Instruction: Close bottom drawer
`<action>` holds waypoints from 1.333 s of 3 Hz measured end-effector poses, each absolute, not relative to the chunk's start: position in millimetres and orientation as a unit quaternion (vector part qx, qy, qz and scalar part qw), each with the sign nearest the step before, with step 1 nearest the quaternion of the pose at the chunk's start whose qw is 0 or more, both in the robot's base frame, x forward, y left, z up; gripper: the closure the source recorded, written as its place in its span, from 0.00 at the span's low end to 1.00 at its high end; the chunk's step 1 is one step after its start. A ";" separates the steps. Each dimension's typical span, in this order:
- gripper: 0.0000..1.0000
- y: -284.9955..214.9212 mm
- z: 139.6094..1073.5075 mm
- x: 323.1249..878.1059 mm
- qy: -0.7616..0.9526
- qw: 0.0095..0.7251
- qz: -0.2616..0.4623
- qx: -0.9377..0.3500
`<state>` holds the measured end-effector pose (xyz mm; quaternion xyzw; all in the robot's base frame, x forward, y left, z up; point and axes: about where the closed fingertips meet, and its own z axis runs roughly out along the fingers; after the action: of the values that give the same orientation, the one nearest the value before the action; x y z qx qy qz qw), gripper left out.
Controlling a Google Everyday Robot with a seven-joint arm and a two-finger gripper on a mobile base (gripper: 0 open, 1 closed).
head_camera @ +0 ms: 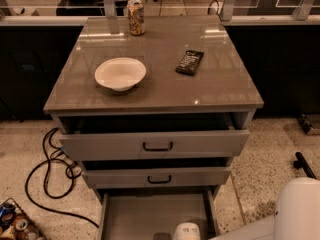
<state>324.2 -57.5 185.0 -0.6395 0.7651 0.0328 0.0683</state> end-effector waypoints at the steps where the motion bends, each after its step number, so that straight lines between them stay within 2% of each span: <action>1: 1.00 -57.5 189.3 324.2 0.765 0.068 0.033 -0.640; 4: 1.00 -60.8 187.8 334.3 0.767 0.071 -0.005 -0.638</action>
Offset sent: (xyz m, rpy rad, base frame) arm 0.0130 0.0031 -0.0115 -0.1233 -0.1000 -0.0560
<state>334.3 -60.8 187.8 -0.6381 0.7666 -0.0054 0.0711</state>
